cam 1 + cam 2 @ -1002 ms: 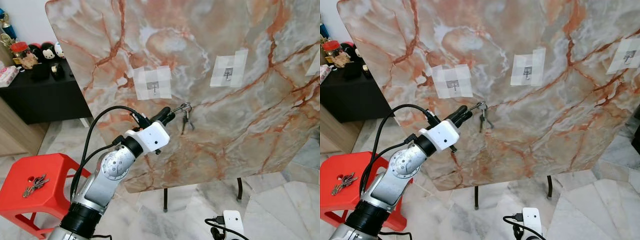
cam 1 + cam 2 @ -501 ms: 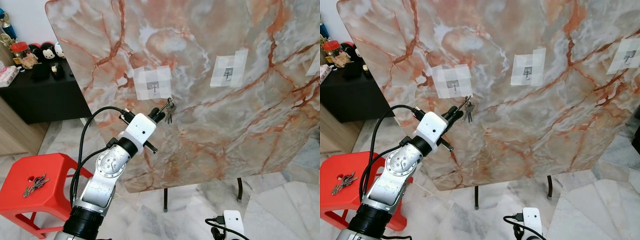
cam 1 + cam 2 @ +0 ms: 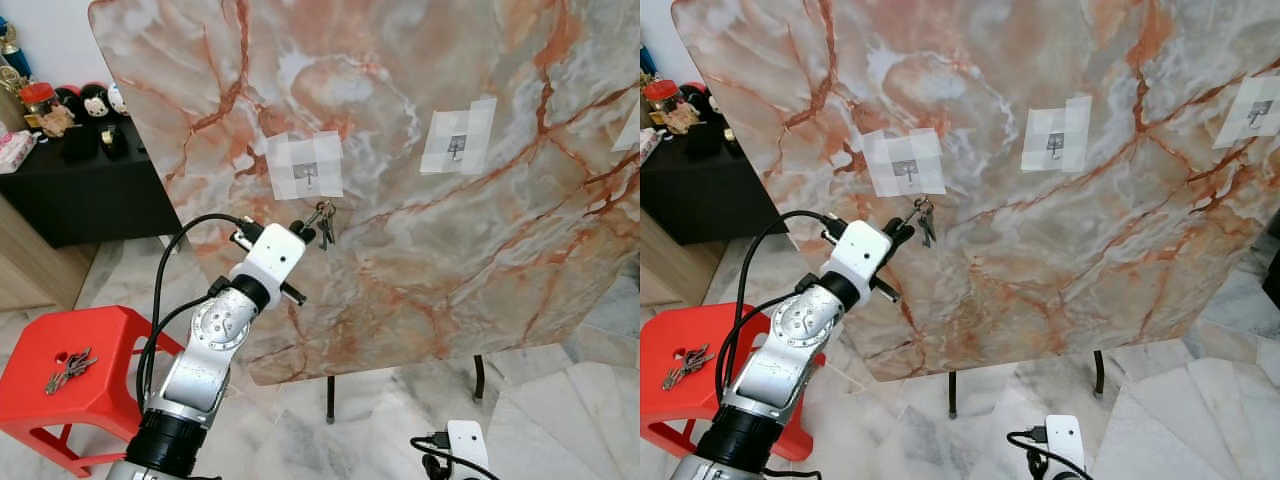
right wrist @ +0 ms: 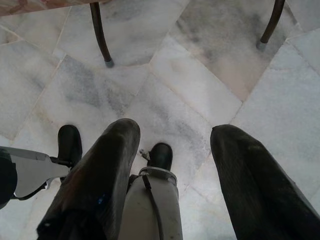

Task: Hang keys on a hook

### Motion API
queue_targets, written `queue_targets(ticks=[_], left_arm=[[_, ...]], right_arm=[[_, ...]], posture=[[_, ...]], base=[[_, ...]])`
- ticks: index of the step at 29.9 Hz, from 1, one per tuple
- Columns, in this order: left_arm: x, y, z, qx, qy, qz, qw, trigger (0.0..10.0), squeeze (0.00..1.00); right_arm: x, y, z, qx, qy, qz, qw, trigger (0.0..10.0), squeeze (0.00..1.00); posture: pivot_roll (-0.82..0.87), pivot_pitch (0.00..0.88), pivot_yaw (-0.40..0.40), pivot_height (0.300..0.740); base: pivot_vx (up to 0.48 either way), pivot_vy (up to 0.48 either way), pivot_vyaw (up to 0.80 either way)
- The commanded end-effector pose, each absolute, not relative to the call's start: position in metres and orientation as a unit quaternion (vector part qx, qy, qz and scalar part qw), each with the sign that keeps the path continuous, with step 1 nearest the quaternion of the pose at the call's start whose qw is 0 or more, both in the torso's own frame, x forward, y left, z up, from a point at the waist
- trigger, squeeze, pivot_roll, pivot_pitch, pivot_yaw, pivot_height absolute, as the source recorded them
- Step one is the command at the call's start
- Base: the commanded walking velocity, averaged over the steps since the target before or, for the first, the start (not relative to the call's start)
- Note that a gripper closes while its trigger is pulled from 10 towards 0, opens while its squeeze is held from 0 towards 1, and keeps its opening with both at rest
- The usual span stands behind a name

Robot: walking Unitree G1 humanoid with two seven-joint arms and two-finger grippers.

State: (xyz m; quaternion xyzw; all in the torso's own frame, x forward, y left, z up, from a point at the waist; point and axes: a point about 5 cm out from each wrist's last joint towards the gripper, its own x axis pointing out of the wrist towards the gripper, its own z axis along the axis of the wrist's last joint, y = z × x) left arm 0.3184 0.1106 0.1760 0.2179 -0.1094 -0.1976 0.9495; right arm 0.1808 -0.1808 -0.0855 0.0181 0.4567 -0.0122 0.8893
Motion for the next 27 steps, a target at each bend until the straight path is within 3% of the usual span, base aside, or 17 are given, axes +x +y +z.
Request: queue_targets(ticks=[1,27], left_arm=[[0.325,0.121,0.179,0.237,-0.102,-0.162,0.952,10.0,0.0],[0.339,0.121,0.186,0.233,-0.093,-0.165,0.954,10.0,0.0]], right_arm=[[0.18,-0.179,-0.086,0.016,0.46,-0.008,0.888,10.0,0.0],[0.179,-0.179,-0.086,0.017,0.462,-0.01,0.887,10.0,0.0]], posture=[[0.11,0.08,0.029,0.74],[0.1,0.079,0.03,0.74]], base=[[0.0,0.0,0.0],[0.0,0.0,0.0]])
